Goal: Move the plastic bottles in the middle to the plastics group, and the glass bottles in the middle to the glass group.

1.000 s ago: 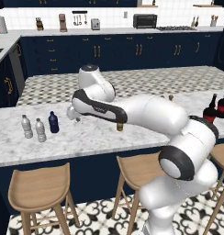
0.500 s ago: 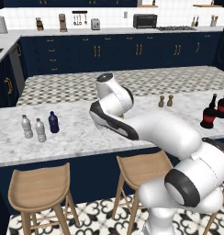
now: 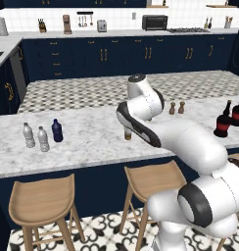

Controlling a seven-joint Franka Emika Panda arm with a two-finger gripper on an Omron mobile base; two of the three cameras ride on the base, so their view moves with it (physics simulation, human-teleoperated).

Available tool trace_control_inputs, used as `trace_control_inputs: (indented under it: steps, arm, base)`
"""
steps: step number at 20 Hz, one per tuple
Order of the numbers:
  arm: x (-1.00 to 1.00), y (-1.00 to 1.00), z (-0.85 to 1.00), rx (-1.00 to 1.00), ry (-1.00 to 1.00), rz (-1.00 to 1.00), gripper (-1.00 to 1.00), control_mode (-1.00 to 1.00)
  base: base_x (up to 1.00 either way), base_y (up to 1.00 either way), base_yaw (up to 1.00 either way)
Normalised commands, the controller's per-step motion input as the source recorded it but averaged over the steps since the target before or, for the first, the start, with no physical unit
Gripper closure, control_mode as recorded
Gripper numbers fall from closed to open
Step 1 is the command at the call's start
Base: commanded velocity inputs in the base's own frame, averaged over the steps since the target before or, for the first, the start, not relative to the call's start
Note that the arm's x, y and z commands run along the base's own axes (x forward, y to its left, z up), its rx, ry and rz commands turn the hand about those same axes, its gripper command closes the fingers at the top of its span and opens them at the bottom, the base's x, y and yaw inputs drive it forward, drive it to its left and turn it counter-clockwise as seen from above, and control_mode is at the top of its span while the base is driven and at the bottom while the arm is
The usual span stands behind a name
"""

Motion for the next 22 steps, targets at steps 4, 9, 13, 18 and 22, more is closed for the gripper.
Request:
trace_control_inputs:
  steps: [4, 9, 13, 18, 22]
  arm:
    - [0.13, -0.34, 0.0, 0.1, 0.01, 0.0, -1.0, -1.0]
    - [0.25, -0.01, 0.0, 0.04, 0.0, 0.01, -1.0, -1.0]
    - [0.31, 0.0, 0.0, 0.07, 0.0, 0.0, -1.0, -1.0]
    - [0.49, 0.18, 0.0, 0.11, 0.0, -0.09, -1.0, -1.0]
    - [0.51, 0.22, -0.01, 0.14, 0.0, -0.14, -1.0, -1.0]
  base:
    - [0.0, 0.0, 0.0]
    - [0.0, 0.0, 0.0]
    - [0.0, 0.0, 0.0]
    - [0.0, 0.0, 0.0]
    - [0.0, 0.0, 0.0]
